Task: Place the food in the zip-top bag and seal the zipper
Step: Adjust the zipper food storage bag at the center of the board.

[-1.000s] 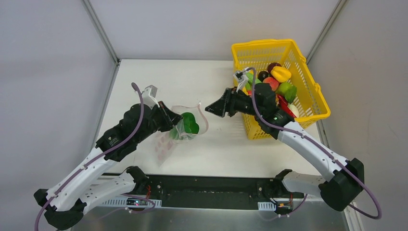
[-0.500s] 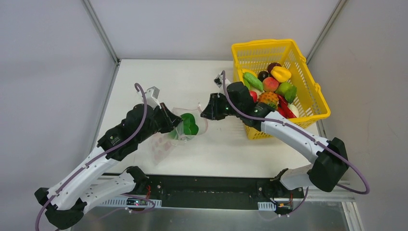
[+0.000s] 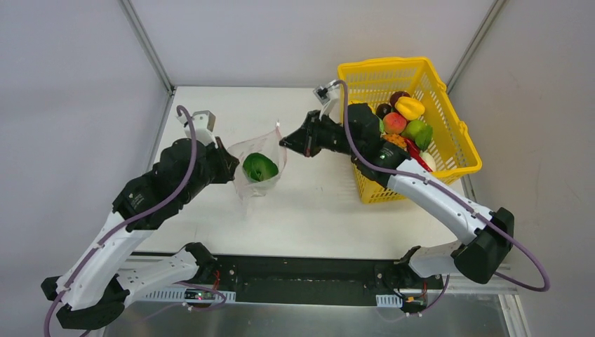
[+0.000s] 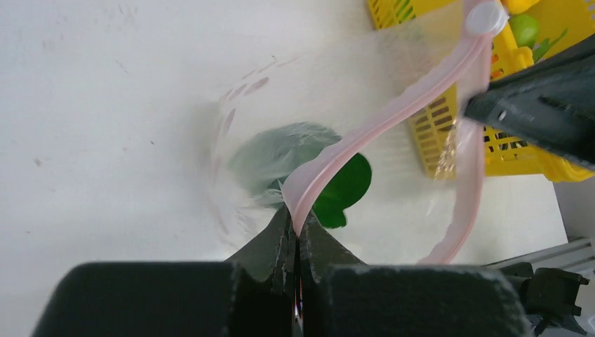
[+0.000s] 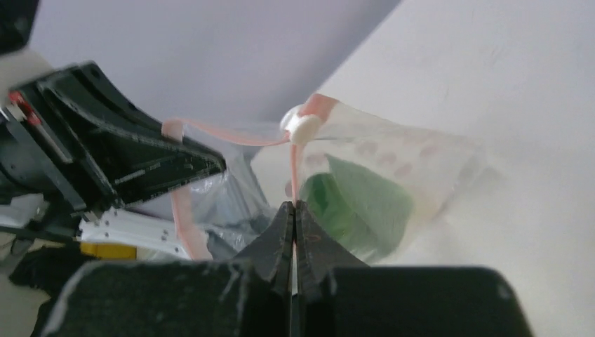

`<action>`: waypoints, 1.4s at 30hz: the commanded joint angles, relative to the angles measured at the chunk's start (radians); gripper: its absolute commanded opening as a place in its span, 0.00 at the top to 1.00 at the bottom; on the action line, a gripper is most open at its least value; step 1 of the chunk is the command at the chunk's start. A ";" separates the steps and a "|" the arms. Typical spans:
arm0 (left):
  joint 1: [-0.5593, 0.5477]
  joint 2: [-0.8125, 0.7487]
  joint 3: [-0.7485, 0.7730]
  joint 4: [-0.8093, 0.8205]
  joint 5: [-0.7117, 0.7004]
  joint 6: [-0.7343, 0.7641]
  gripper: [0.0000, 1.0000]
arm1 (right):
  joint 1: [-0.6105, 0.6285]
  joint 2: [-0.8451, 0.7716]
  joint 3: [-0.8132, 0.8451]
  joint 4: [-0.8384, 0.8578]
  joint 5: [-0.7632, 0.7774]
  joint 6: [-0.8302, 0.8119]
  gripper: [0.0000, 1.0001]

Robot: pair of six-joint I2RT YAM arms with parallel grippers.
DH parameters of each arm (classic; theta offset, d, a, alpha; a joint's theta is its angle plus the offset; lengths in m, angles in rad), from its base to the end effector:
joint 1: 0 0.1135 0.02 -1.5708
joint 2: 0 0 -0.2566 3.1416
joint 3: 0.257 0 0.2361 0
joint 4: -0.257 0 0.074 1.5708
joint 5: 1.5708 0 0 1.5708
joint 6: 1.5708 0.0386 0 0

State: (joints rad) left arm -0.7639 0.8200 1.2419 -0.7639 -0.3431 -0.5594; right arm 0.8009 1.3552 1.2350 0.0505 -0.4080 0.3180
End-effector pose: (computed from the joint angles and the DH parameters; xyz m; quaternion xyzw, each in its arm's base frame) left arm 0.1048 -0.0824 0.4124 -0.0157 0.8110 -0.2389 0.5339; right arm 0.2035 0.2319 0.3887 -0.3054 0.6623 0.4800 0.4874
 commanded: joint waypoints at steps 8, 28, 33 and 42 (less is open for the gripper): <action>0.048 0.075 0.088 -0.094 -0.083 0.162 1.00 | -0.002 0.002 0.099 0.185 -0.038 -0.004 1.00; 0.049 0.104 -0.002 0.059 0.064 0.139 1.00 | -0.009 0.109 0.141 -0.099 0.263 -0.090 1.00; 0.049 0.223 0.098 -0.074 0.090 0.176 1.00 | -0.008 0.213 0.159 -0.284 0.387 -0.105 0.98; 0.049 0.312 0.074 -0.053 0.201 0.140 1.00 | -0.010 0.098 0.024 -0.279 0.461 -0.086 0.77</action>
State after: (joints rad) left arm -0.7185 1.1053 1.2964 -0.7925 -0.1616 -0.4034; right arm 0.7956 1.5368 1.2373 -0.1776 -0.0280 0.2508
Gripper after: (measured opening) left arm 0.008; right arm 0.155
